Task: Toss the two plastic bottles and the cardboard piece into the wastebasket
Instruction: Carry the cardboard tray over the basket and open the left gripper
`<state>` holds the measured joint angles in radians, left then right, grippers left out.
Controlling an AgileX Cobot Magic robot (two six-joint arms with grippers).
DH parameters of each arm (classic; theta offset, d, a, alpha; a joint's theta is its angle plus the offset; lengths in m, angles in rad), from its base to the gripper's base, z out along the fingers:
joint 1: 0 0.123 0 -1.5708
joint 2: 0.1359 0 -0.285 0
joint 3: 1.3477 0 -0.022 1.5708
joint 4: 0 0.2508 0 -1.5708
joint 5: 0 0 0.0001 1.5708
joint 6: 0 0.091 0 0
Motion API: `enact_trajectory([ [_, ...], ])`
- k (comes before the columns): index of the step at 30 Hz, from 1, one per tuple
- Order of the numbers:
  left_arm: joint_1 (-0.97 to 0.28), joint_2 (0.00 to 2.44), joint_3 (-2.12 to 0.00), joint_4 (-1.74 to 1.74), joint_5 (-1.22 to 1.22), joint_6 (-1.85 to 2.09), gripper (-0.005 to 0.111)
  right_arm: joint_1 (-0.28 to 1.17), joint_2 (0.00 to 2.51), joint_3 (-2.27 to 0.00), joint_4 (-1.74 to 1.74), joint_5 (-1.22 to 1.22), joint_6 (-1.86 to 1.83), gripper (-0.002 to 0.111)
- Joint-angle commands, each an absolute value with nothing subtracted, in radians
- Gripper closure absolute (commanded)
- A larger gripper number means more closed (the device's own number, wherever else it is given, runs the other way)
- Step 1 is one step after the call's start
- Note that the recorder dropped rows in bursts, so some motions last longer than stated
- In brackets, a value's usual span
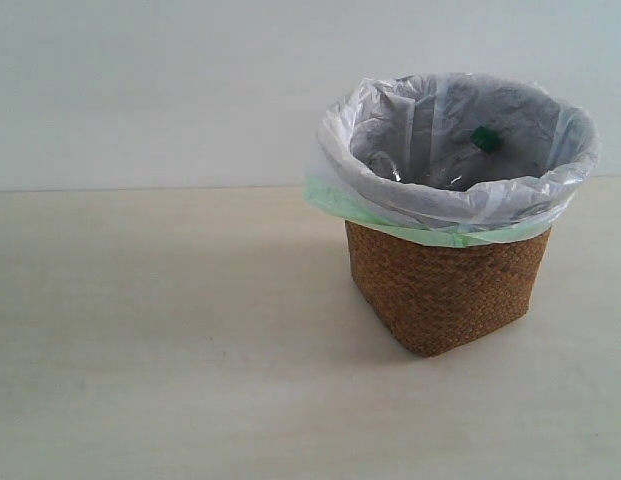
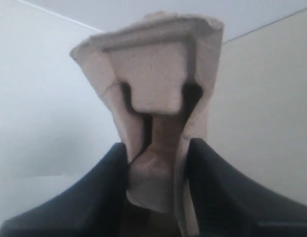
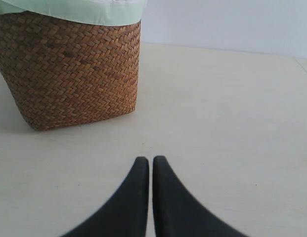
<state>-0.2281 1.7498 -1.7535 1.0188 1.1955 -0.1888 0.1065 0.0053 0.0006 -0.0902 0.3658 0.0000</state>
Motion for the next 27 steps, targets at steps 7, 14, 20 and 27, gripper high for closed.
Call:
enact_trajectory([
  [7,-0.23,1.74,-1.732,0.9,1.177,-0.21,0.103,0.101,0.0,0.0,-0.089,0.362,0.0,0.108],
  [14,-0.255,1.805,-1.643,-0.043,0.815,0.263,0.103,0.101,0.0,0.0,-0.089,0.362,0.0,0.108],
  [20,-0.559,1.851,-1.841,-1.038,0.532,1.009,0.053,0.101,0.0,0.0,-0.089,0.362,0.0,0.108],
  [27,-0.601,1.895,-1.841,-0.737,0.446,0.772,0.0,0.101,0.0,0.0,-0.089,0.362,0.0,0.108],
])
